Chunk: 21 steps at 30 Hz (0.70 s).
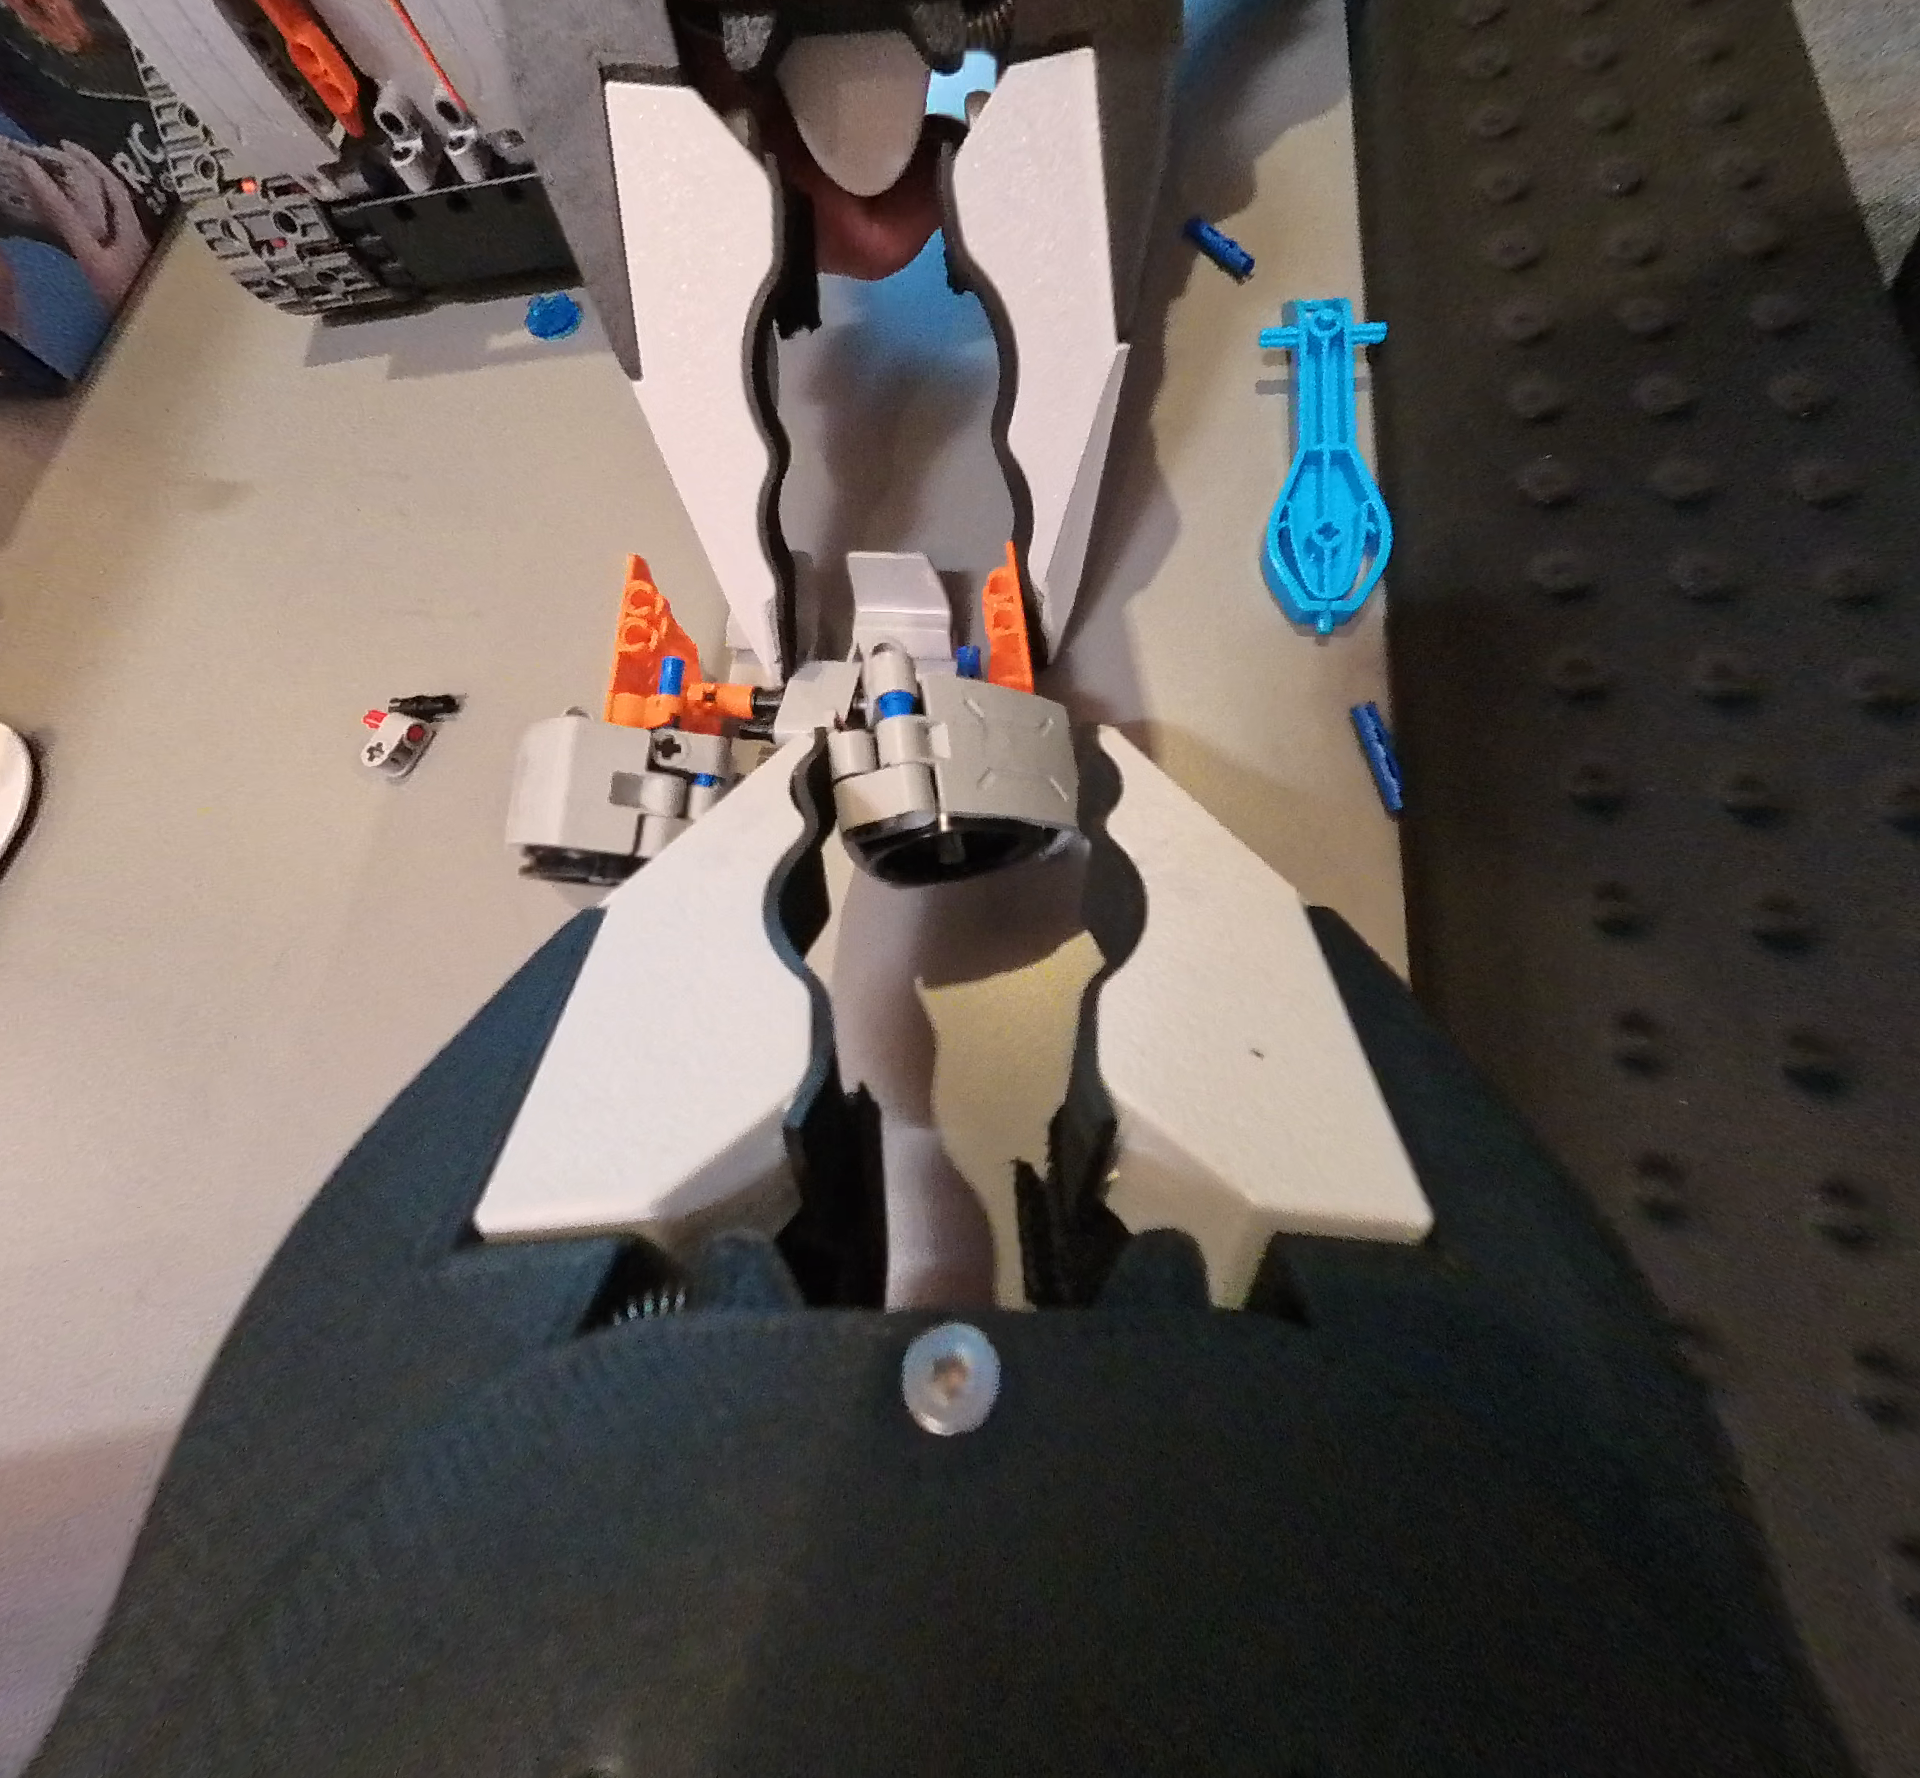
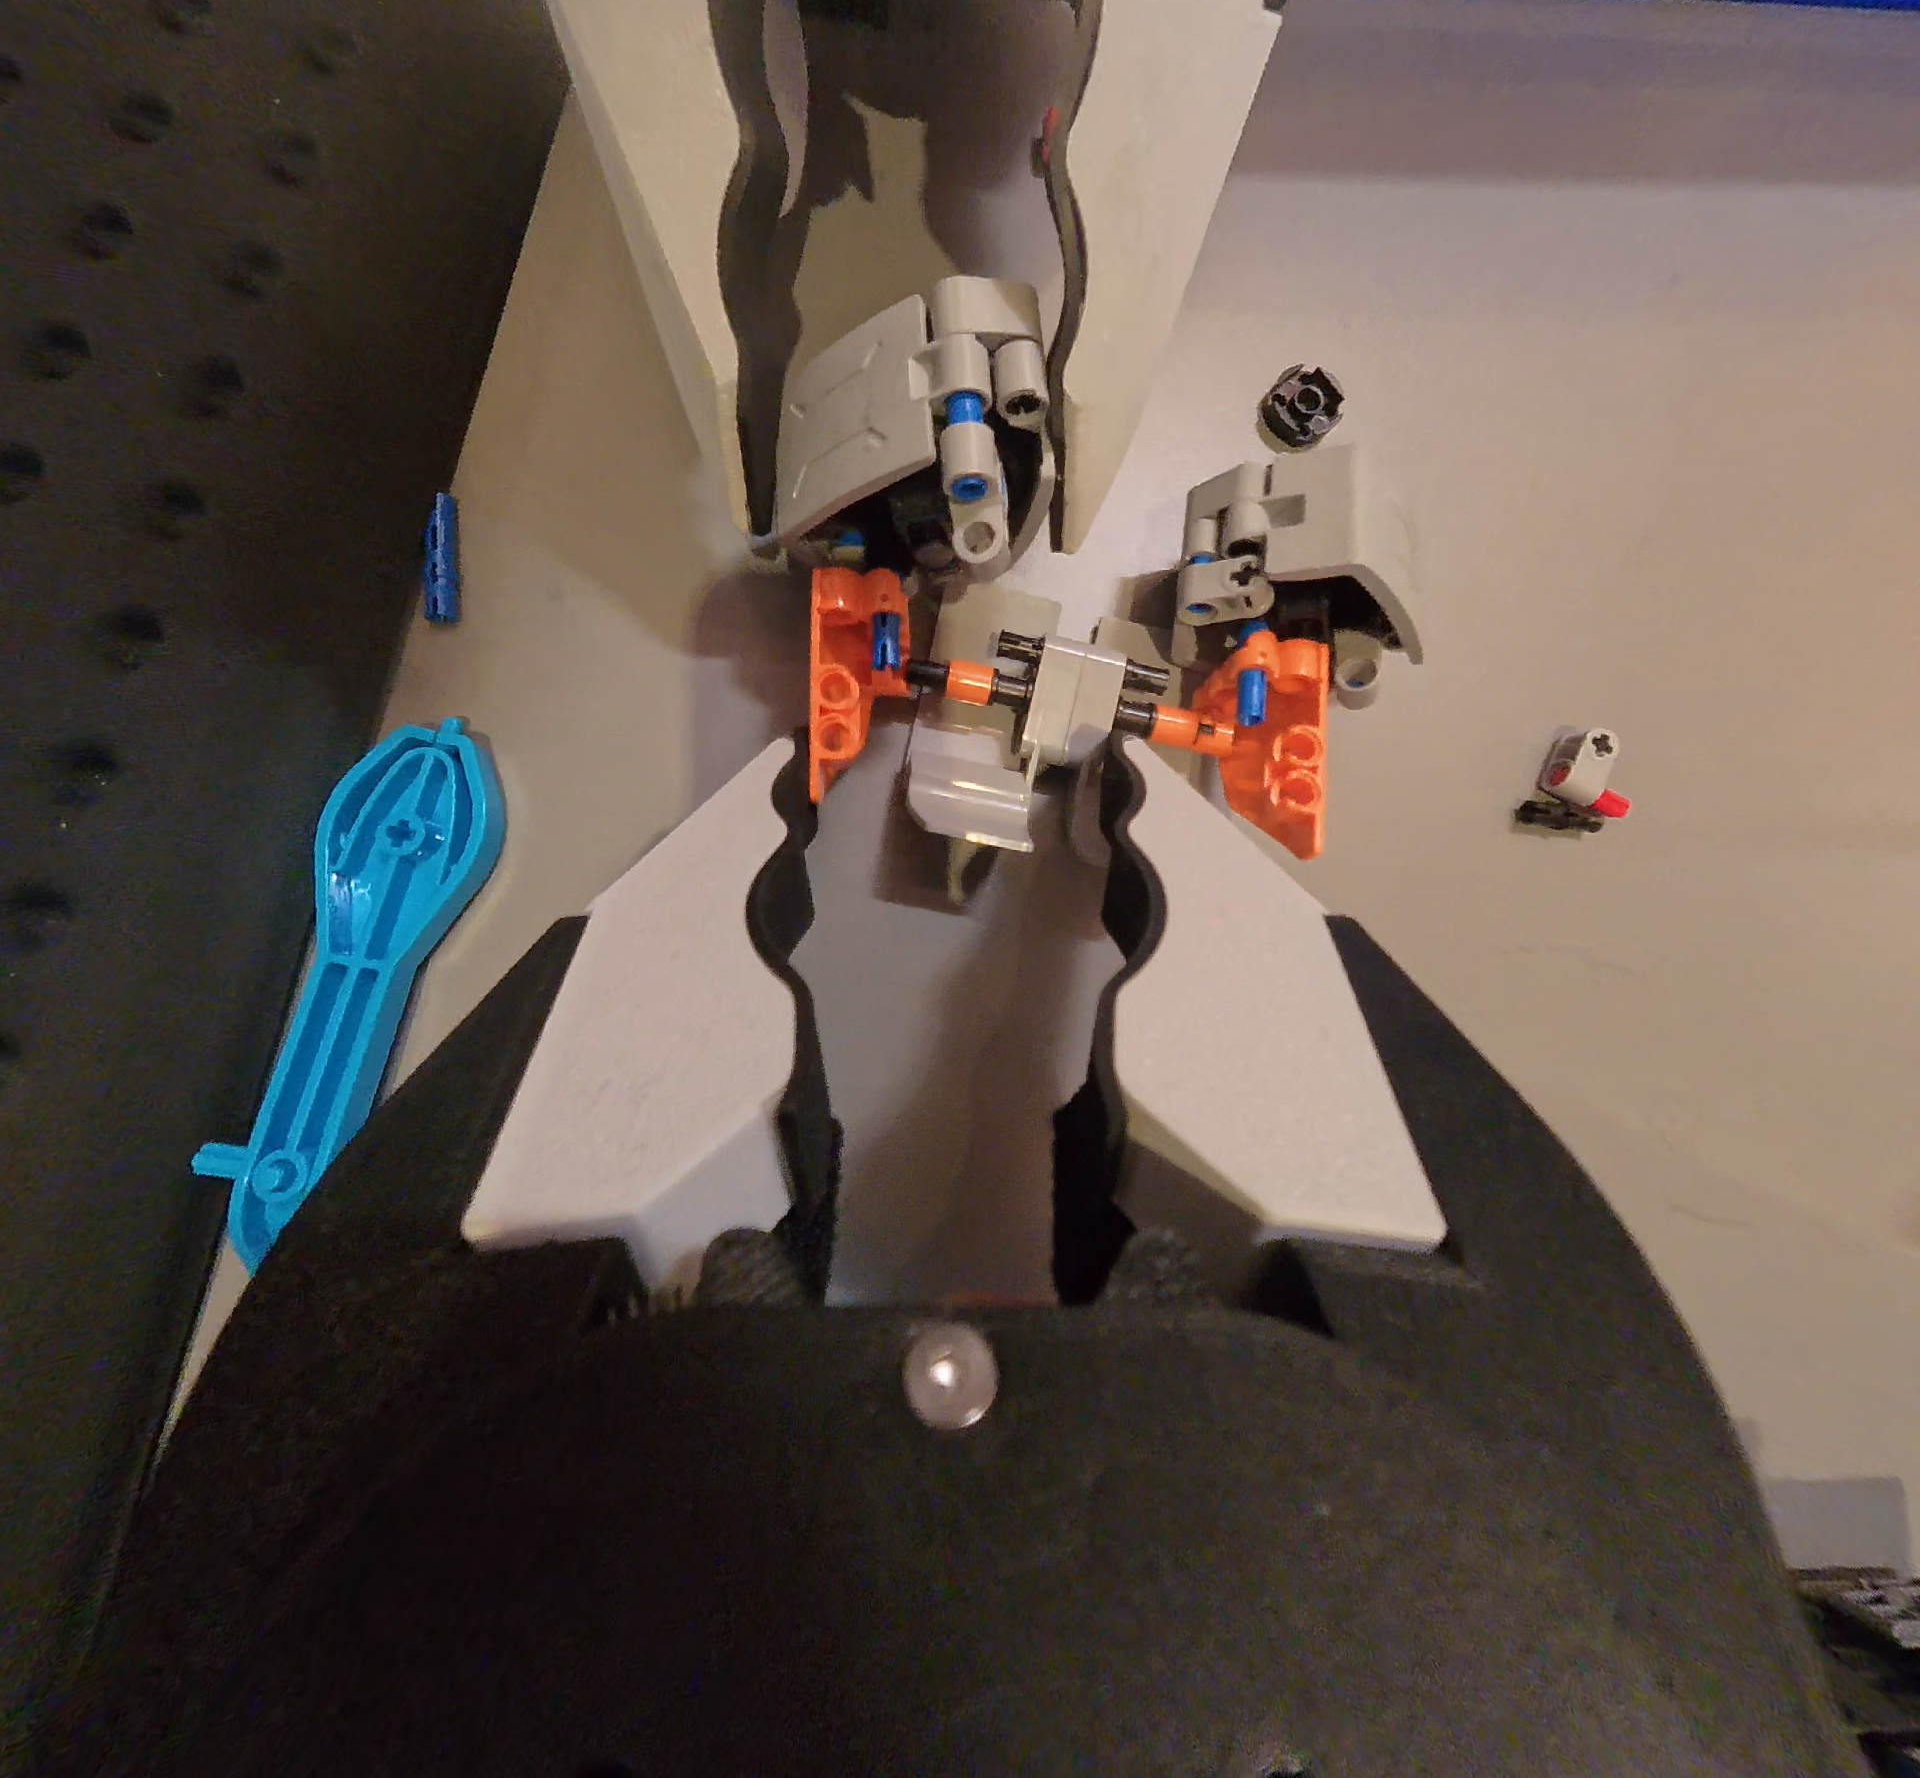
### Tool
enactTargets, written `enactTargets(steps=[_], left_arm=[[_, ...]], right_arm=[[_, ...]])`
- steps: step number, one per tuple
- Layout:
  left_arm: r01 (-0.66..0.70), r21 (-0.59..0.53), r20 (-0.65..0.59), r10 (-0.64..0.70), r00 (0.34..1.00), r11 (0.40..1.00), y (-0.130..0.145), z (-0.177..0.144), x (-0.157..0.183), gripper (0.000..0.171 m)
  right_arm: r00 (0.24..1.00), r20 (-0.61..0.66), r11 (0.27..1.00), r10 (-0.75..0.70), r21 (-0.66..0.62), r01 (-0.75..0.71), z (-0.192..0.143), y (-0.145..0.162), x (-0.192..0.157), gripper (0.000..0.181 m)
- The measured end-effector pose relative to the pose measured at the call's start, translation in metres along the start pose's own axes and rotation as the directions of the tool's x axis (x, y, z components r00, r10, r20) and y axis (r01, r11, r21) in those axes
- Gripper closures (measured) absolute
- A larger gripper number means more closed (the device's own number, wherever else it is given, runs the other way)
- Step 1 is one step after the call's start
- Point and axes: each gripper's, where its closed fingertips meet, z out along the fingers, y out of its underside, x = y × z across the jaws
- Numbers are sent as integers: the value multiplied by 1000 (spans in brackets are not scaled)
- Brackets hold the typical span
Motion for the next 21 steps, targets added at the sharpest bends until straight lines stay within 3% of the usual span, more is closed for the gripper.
enactTargets(steps=[6,15,21], left_arm=[[37,21,-40,-36,999,999,0,0,0,127],[-12,22,-42,13,999,1000,-2,1,3,127],[-40,7,-35,40,999,999,-3,-4,0,127]], right_arm=[[1000,-3,1000,-9,-5,9,0,0,0,130],[1000,-13,1000,-17,-2,17,-1,-6,-2,119],[1000,12,1000,2,2,-2,4,-5,-4,123]])
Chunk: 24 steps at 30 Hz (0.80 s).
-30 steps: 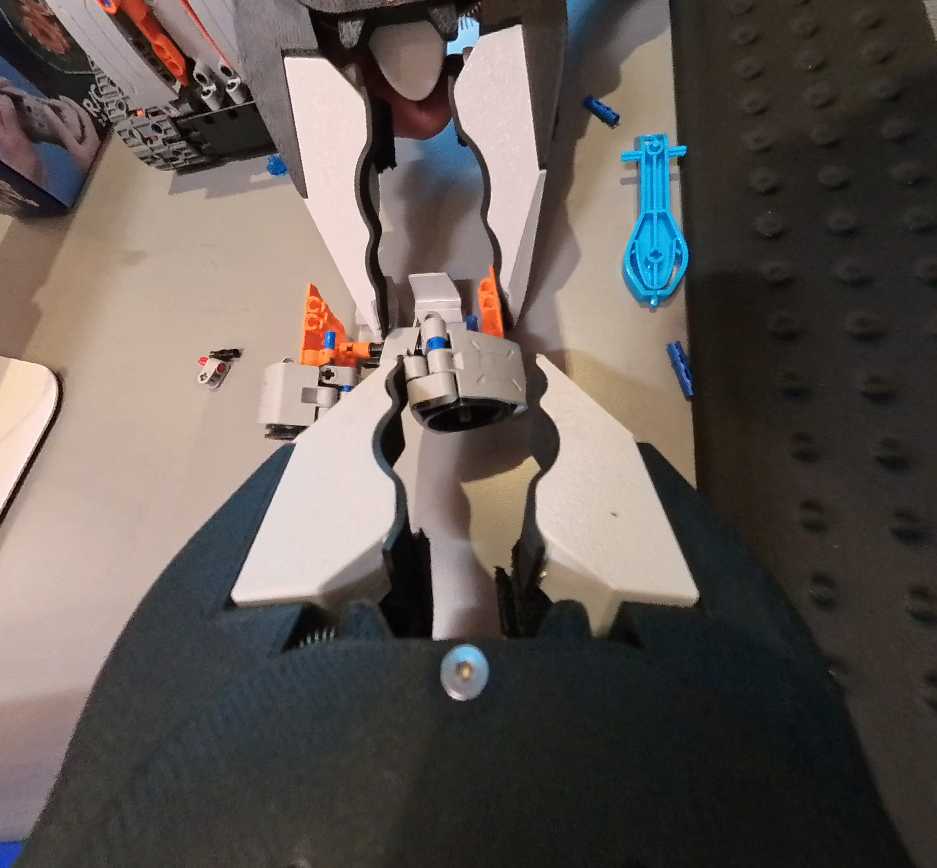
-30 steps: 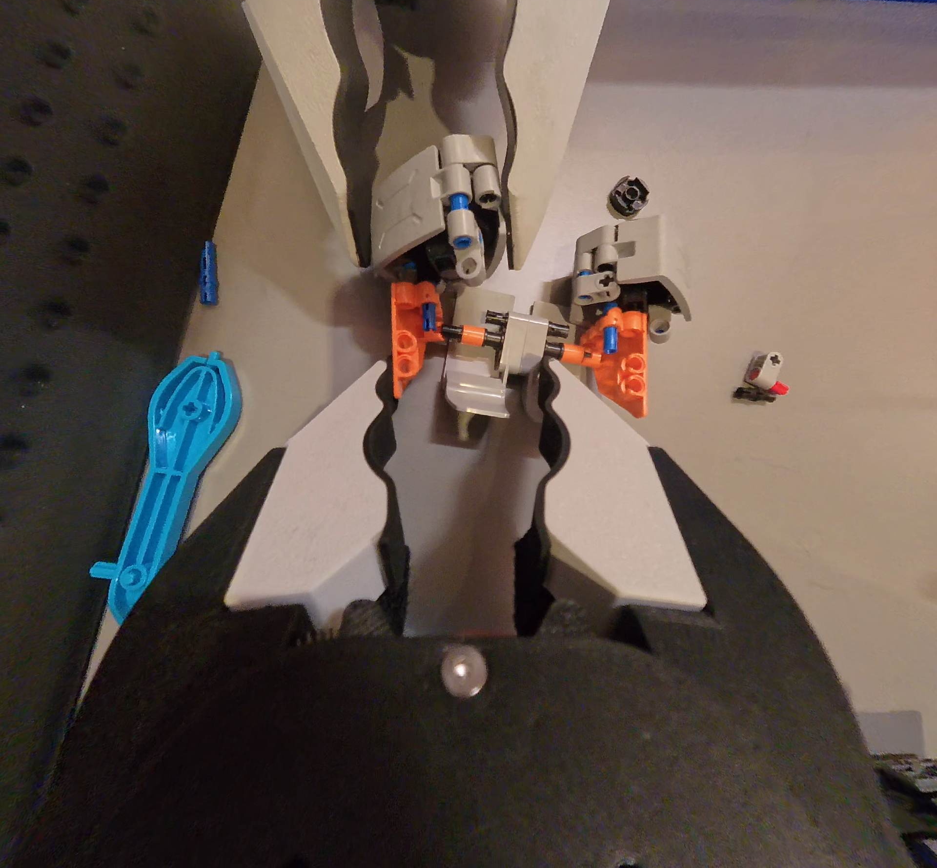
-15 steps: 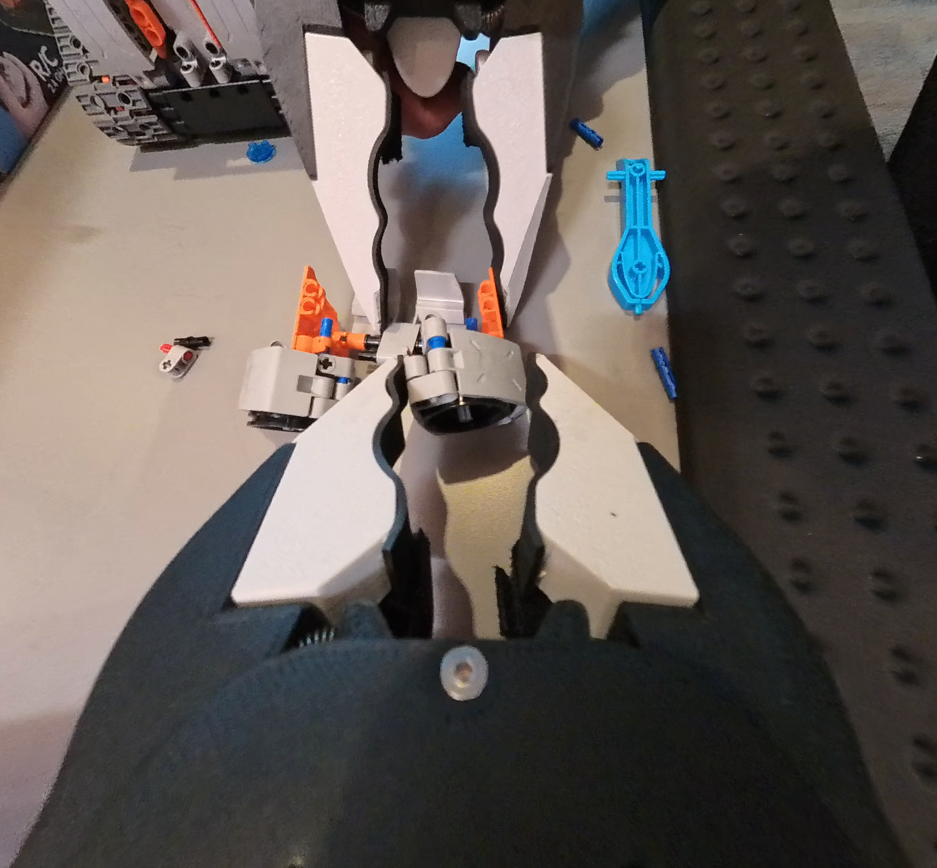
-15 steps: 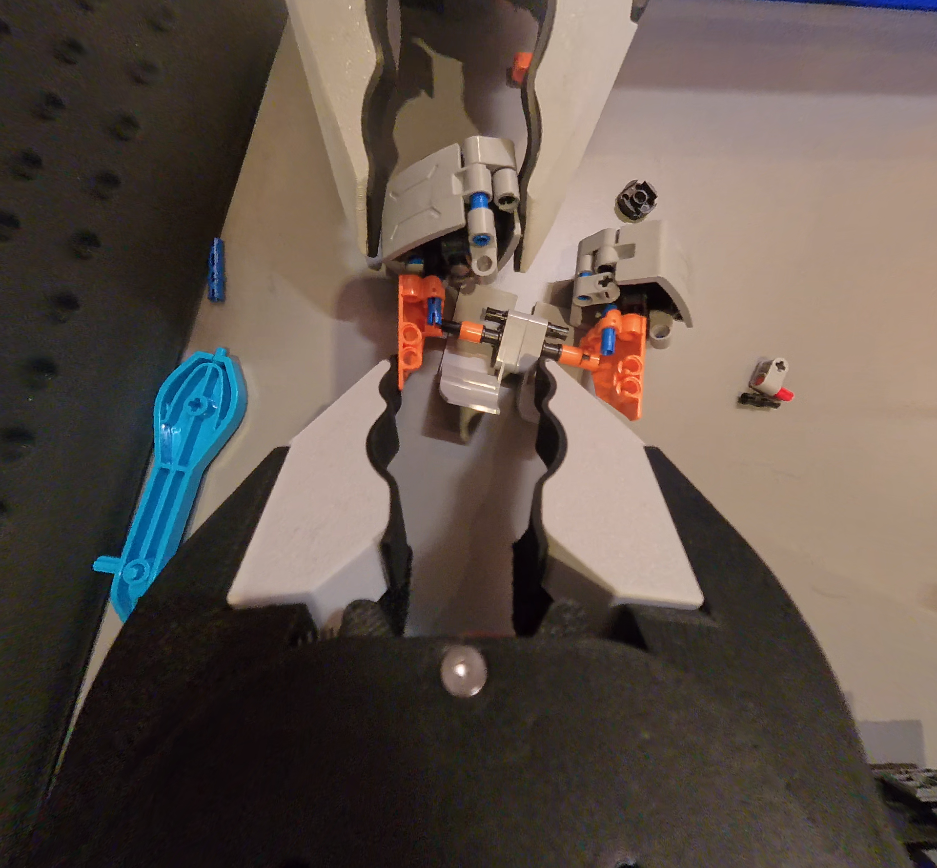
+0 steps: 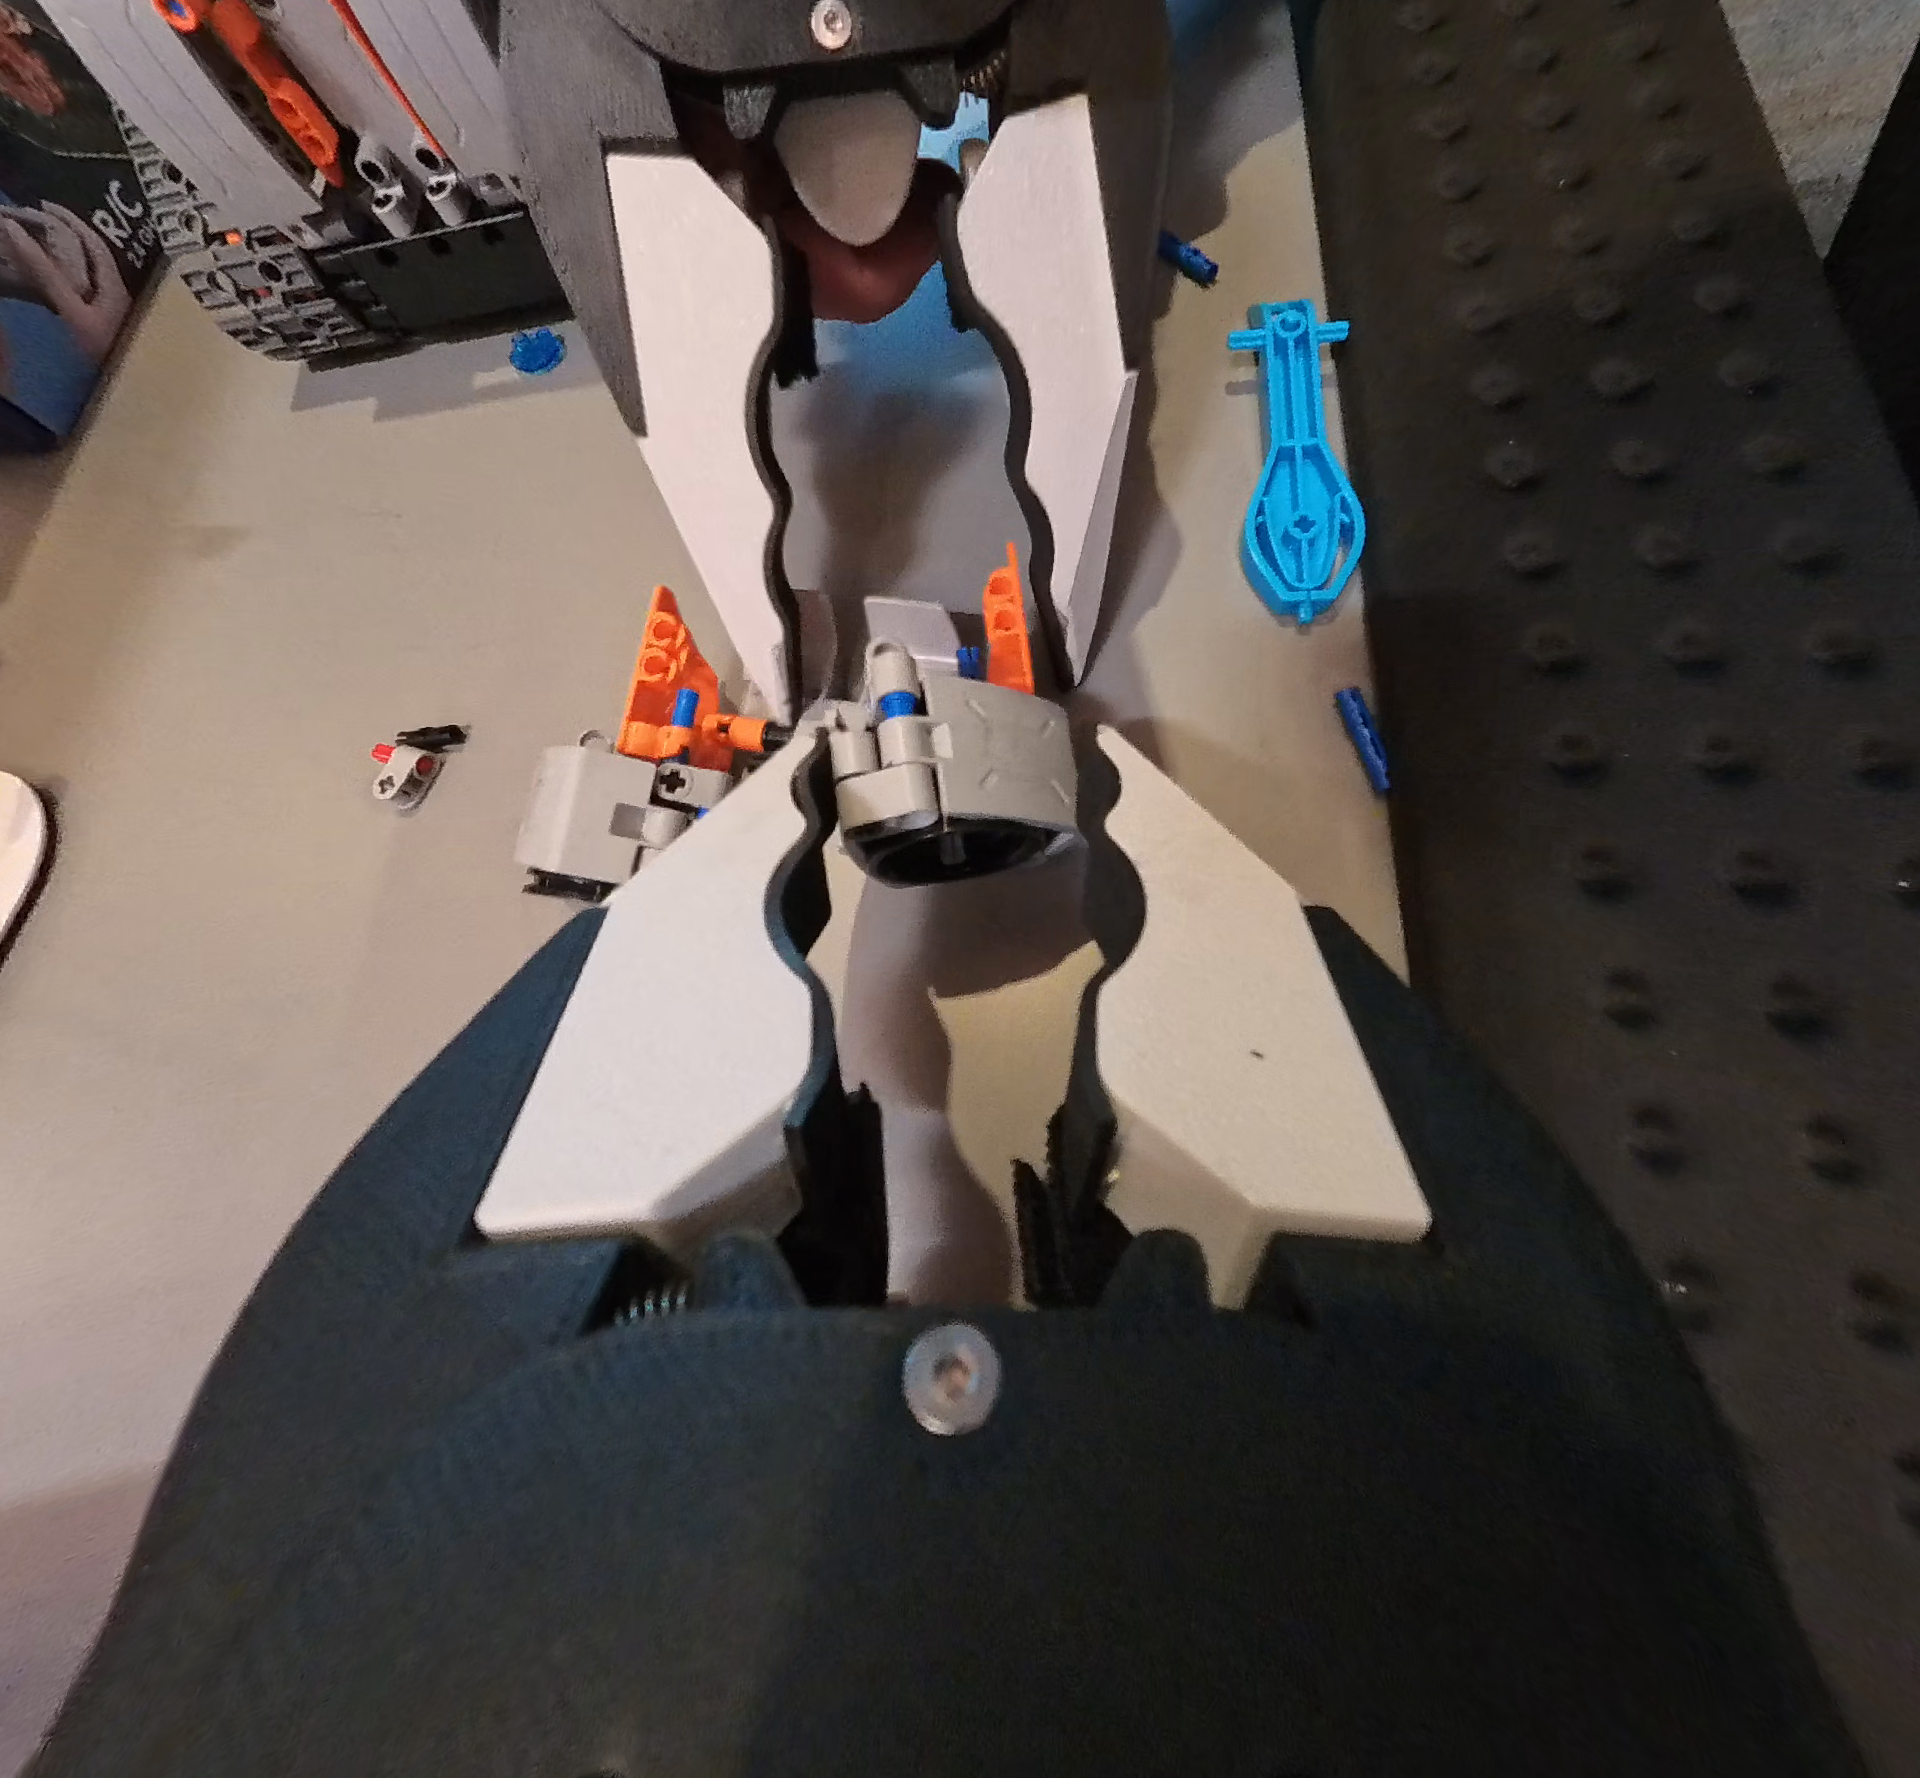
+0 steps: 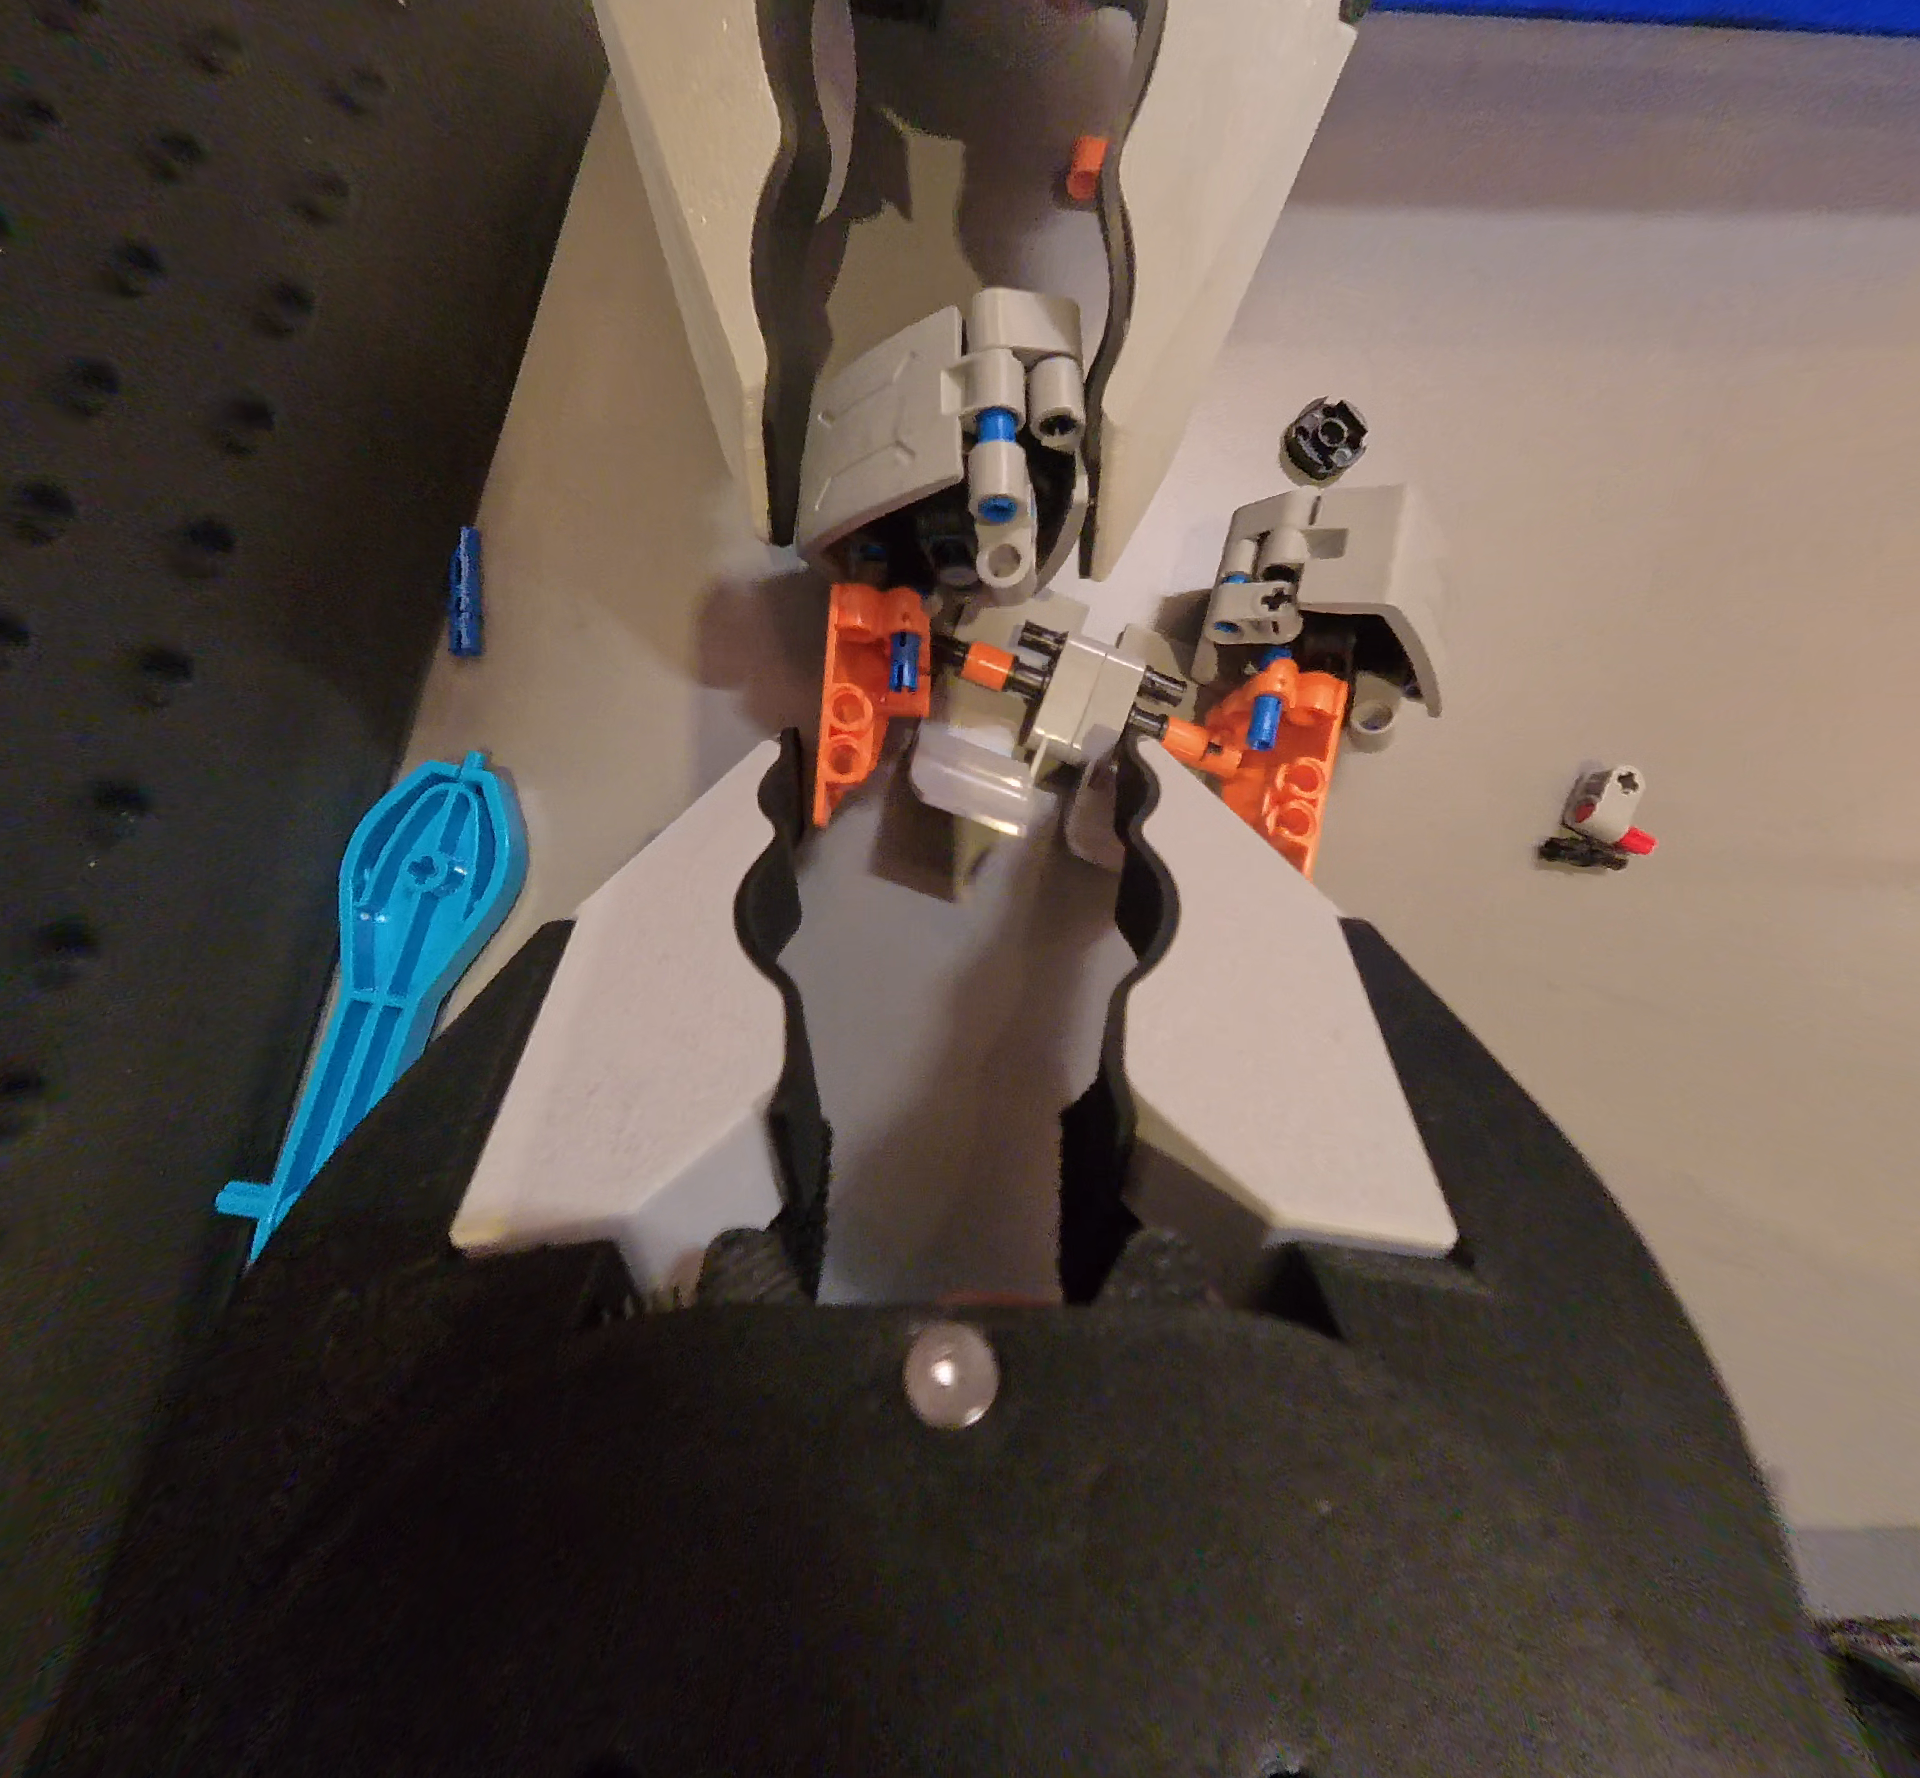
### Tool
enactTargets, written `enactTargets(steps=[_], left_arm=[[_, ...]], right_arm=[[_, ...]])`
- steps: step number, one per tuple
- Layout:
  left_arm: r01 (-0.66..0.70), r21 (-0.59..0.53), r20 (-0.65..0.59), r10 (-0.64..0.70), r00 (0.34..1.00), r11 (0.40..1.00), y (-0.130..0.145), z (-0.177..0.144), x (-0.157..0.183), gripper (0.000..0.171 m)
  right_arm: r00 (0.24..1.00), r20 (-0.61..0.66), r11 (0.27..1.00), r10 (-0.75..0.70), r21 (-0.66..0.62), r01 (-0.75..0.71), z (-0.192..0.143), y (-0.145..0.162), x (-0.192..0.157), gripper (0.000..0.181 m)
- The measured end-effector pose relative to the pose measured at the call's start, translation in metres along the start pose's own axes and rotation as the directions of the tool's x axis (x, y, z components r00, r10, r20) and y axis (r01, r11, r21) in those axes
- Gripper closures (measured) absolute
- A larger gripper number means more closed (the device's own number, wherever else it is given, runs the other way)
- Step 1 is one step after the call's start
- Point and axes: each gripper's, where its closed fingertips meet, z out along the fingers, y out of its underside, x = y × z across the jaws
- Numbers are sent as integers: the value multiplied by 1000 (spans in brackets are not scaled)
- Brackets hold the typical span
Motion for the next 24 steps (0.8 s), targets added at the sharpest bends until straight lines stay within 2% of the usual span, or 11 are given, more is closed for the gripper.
enactTargets(steps=[11,24], left_arm=[[-24,-74,-53,20,998,997,10,-7,5,128],[-5,-66,-107,-2,994,998,9,-5,11,128]], right_arm=[[1000,29,1000,-4,1,4,0,1,-4,130],[998,60,999,-26,-39,28,-7,9,-8,134]])
